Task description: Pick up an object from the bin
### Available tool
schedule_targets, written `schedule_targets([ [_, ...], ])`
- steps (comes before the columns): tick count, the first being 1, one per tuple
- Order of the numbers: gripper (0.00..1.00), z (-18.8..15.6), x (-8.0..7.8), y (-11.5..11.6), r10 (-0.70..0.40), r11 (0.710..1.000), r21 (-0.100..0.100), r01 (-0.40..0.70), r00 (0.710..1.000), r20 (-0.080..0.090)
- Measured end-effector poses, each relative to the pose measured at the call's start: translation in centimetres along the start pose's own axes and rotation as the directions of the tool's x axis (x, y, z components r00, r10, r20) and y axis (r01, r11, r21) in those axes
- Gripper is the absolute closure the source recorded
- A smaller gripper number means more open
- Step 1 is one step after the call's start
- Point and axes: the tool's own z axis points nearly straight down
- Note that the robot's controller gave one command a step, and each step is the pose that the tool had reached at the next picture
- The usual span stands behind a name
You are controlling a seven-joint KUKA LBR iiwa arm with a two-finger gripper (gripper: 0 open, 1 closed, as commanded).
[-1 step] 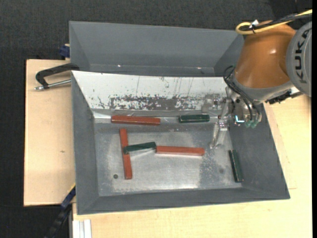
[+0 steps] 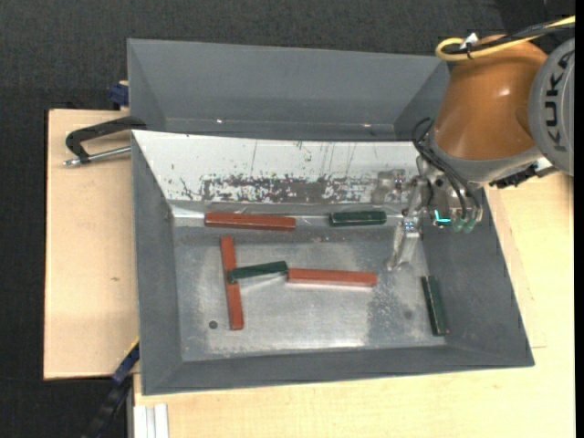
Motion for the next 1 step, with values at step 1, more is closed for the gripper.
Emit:
schedule_targets([
  [1,0.00,4.33,1.73,0.80,0.012,1.000,0.000,-0.012,1.000,0.007],
])
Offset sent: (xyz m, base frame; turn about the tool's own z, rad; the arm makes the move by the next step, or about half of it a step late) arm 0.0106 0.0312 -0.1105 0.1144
